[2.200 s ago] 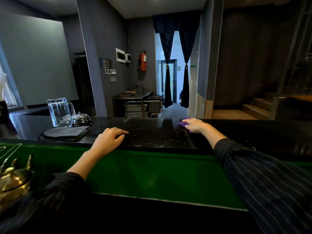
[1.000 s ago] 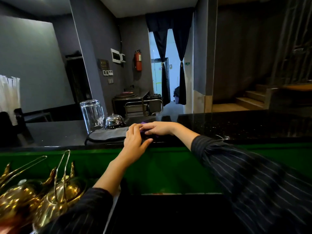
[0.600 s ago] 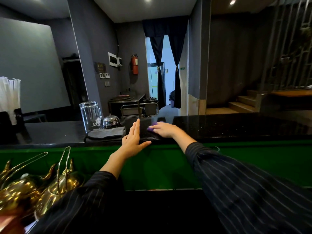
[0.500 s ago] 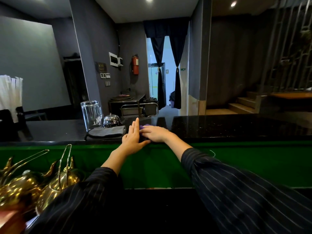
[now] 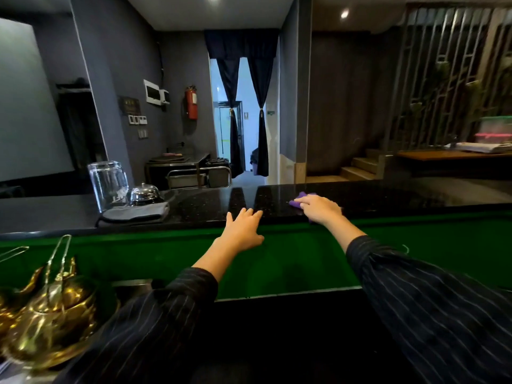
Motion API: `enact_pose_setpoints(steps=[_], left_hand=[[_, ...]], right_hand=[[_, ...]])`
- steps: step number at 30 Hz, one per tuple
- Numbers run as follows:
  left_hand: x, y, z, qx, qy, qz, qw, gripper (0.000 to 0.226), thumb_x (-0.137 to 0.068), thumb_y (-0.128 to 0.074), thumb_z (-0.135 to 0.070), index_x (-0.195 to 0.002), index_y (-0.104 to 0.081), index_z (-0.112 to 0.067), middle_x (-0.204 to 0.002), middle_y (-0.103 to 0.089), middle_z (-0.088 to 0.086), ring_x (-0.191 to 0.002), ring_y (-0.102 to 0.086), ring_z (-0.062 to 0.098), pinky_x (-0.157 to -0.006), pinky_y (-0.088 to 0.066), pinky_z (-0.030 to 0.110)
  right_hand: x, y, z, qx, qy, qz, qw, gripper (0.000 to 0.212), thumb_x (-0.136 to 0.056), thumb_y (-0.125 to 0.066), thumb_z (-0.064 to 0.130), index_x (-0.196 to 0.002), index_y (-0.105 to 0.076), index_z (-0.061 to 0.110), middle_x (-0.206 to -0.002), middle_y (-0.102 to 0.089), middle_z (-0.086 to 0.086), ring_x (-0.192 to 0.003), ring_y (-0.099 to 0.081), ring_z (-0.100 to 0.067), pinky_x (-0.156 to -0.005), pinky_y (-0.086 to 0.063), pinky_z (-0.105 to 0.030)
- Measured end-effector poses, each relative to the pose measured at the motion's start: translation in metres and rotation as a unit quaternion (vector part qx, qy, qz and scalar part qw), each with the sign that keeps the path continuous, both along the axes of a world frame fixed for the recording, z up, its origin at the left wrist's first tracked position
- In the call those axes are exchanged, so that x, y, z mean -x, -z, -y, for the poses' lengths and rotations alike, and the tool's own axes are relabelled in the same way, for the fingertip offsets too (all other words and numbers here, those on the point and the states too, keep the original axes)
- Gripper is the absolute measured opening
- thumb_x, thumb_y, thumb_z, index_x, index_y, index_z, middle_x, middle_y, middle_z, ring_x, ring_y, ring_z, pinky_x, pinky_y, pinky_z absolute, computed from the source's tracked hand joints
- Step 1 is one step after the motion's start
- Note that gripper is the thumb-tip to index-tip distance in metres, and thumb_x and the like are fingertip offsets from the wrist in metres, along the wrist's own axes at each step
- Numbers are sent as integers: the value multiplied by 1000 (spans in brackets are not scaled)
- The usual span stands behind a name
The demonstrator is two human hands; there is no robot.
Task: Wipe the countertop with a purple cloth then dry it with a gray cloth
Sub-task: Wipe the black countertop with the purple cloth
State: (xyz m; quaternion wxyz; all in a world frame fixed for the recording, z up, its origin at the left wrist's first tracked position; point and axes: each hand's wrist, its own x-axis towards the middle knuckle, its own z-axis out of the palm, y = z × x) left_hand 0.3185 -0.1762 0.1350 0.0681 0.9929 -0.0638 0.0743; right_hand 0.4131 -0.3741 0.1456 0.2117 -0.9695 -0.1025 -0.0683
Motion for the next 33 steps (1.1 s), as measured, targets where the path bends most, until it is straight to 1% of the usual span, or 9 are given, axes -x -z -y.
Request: enact_pose_setpoints(steps=[2,7,11,14,18,22,26,29,33], left_hand=[[-6,-5,17,-7,-12,5,1000,69,-88,-56,-27,-148,-26,-14,-153,-31,11,-146,-16,29,-115,-7,61],[-30,-16,66,28,-11,-11,999,56,-91,-51,-35,-142,-37,-17,-145,-44,8,-138,-34,28,-112,-12,66],[-40,-6,88,9,-47,-28,998,63,-95,-33,-53,-150,-19,-25,-160,-18,2,-148,-12,29,-113,-7,63],[-41,2,89,1,-62,-9,998,63,-95,-28,-56,-151,-15,-30,-161,-13,-1,-149,-8,27,-114,-6,61],[-45,2,89,-1,-71,-19,997,63,-95,-27,-57,-151,-13,-32,-162,-11,-3,-149,-6,25,-115,-4,59],[-52,-2,89,36,-96,-43,994,59,-96,-20,-57,-150,-13,-36,-161,-8,-8,-150,-3,21,-116,2,56],[-59,-2,89,57,-119,-46,990,60,-96,-20,-55,-151,-12,-33,-161,-10,-12,-149,-5,16,-117,1,53],[-60,-1,91,57,-136,-35,988,62,-95,-24,-57,-150,-18,-30,-160,-15,-12,-149,-10,13,-117,-2,51],[-59,-3,94,47,-138,-16,989,58,-95,-27,-56,-147,-27,-30,-159,-21,-10,-147,-16,14,-116,-6,52]], right_hand=[[4,2,-6,14,35,16,999,39,-97,-36,38,-133,-52,43,-149,-42,2,-138,-39,-30,-109,-26,-60],[20,3,12,27,-85,38,995,41,-99,-34,32,-133,-53,44,-149,-46,6,-128,-51,-26,-105,-39,-41],[-6,-1,80,41,-63,27,997,40,-99,-32,35,-132,-50,50,-151,-42,9,-133,-47,-24,-109,-37,-41],[-40,-7,121,66,-38,-32,997,44,-101,-27,38,-142,-40,46,-160,-22,11,-144,-30,-22,-116,-25,-41],[-115,-1,138,73,8,-81,994,74,-76,-19,69,-146,-30,46,-161,-20,3,-145,-26,-29,-115,-24,-56],[-134,-8,107,107,-30,-70,991,53,-97,-22,48,-149,-28,40,-162,-16,2,-149,-15,-31,-117,-18,-55],[-142,-10,46,124,-87,-56,987,53,-98,-22,53,-148,-31,39,-162,-19,3,-149,-16,-30,-117,-17,-55],[-129,-8,-7,124,-195,-51,972,50,-100,-23,47,-149,-31,38,-162,-18,2,-149,-16,-28,-118,-16,-54],[-112,-19,-12,93,-344,-84,930,45,-104,-32,20,-149,-34,21,-161,-20,-3,-149,-15,-22,-117,-15,-34]])
